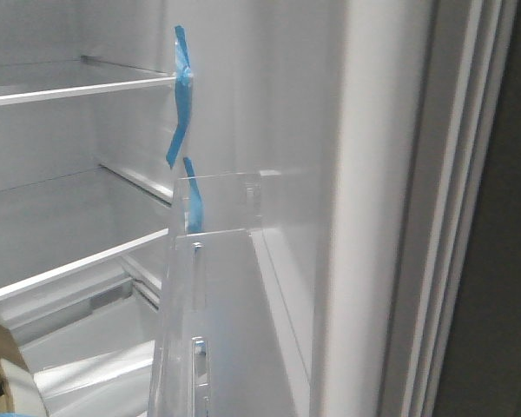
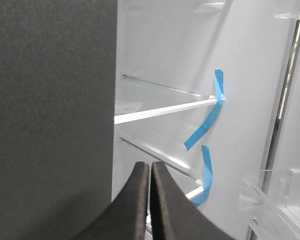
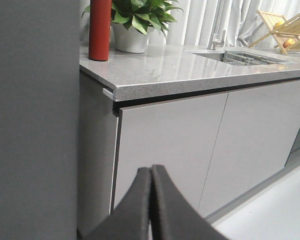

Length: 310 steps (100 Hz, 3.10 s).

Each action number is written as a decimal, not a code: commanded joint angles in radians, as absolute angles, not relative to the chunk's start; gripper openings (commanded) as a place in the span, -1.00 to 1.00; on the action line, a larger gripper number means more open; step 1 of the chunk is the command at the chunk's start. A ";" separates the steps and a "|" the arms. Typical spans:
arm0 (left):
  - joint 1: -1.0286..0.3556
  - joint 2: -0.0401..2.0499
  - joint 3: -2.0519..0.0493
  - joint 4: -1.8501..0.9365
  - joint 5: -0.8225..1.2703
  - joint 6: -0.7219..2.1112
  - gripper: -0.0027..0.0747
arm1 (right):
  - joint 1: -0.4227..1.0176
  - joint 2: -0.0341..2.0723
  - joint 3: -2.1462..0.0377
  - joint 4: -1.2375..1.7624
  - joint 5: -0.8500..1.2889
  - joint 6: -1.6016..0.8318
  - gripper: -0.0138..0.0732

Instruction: Close fridge door

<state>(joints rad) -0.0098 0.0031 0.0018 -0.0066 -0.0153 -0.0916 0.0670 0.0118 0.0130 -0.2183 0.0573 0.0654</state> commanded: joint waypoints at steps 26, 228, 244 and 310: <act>-0.020 0.022 0.030 -0.008 -0.092 -0.095 -0.98 | 0.068 0.035 0.023 -0.228 -0.018 0.064 -0.86; -0.020 0.022 0.030 -0.008 -0.092 -0.095 -0.99 | 0.068 0.159 -0.155 -0.129 -0.084 0.064 -0.86; -0.020 0.022 0.030 -0.008 -0.092 -0.095 -0.98 | 0.068 0.260 -0.292 -0.106 -0.084 0.064 -0.86; -0.020 0.022 0.030 -0.008 -0.092 -0.095 -0.99 | 0.068 0.729 -0.973 -0.058 0.062 0.064 -0.86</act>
